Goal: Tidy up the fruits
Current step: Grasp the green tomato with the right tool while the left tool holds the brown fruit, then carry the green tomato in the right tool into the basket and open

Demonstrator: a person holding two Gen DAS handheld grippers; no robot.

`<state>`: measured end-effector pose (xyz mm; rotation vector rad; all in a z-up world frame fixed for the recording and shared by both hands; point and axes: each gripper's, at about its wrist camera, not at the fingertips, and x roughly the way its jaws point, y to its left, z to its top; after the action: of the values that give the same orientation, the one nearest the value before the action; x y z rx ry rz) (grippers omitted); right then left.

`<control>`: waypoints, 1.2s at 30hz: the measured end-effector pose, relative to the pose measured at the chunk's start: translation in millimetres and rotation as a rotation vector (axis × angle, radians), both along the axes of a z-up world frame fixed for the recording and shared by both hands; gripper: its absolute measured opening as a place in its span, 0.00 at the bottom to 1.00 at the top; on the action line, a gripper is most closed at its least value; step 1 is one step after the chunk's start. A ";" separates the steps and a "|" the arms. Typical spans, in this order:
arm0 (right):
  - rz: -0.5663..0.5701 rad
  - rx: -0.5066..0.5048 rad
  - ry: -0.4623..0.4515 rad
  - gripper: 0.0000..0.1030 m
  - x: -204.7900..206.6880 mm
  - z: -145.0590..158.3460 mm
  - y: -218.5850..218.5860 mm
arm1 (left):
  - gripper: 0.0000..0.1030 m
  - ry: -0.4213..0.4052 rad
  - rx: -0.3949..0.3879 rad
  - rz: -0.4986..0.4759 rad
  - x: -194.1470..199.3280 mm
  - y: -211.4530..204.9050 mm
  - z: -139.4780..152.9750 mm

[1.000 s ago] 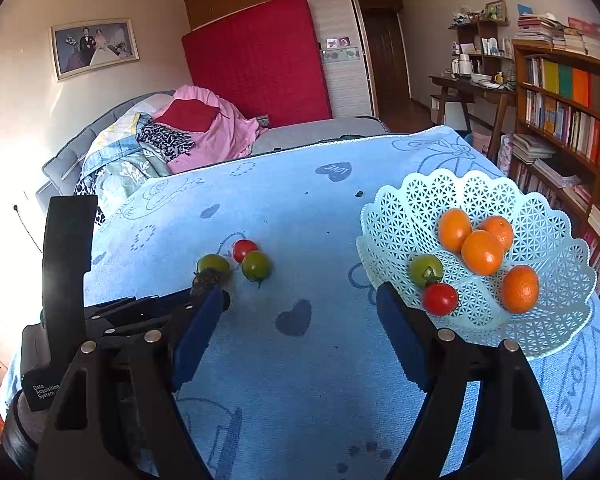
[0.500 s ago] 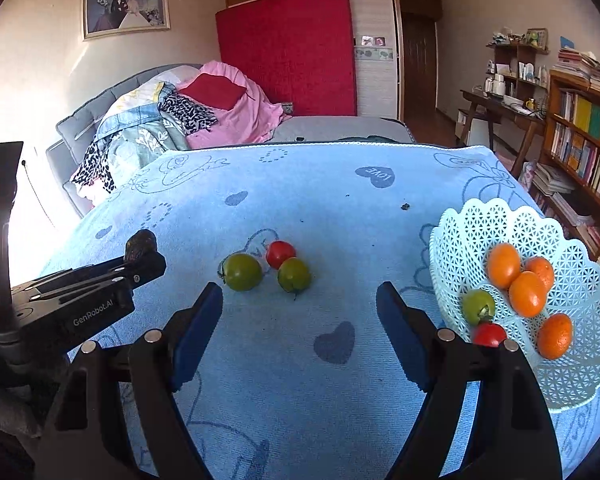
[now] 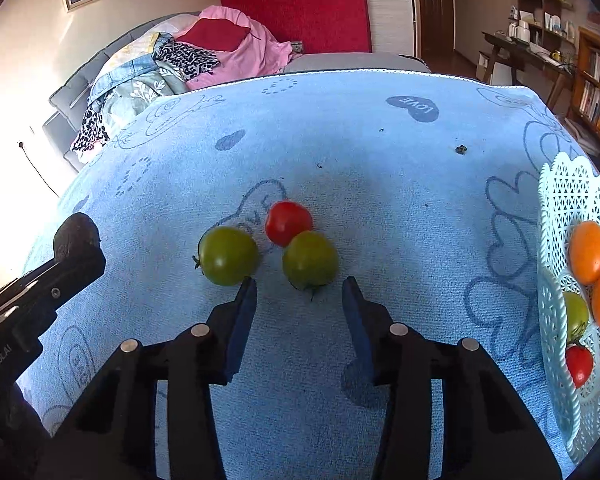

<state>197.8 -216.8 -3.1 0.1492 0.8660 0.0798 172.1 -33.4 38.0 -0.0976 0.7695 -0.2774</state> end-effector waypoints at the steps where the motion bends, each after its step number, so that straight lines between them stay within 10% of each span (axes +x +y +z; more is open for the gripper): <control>1: -0.002 -0.007 0.000 0.44 2.2 -0.4 0.7 | 0.31 0.002 0.002 -0.004 0.0 -1.0 -0.7; 10: -0.016 -0.073 -0.012 0.29 11.2 -1.2 7.4 | 0.31 0.009 -0.005 -0.013 0.3 -2.1 -1.8; 36: -0.116 0.030 -0.163 0.29 -65.2 57.4 -20.7 | 0.31 0.006 -0.036 -0.071 -6.1 -8.3 0.5</control>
<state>132.5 -237.6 54.3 0.2172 0.6925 -0.0034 165.9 -41.6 38.5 -0.1053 0.7755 -0.3583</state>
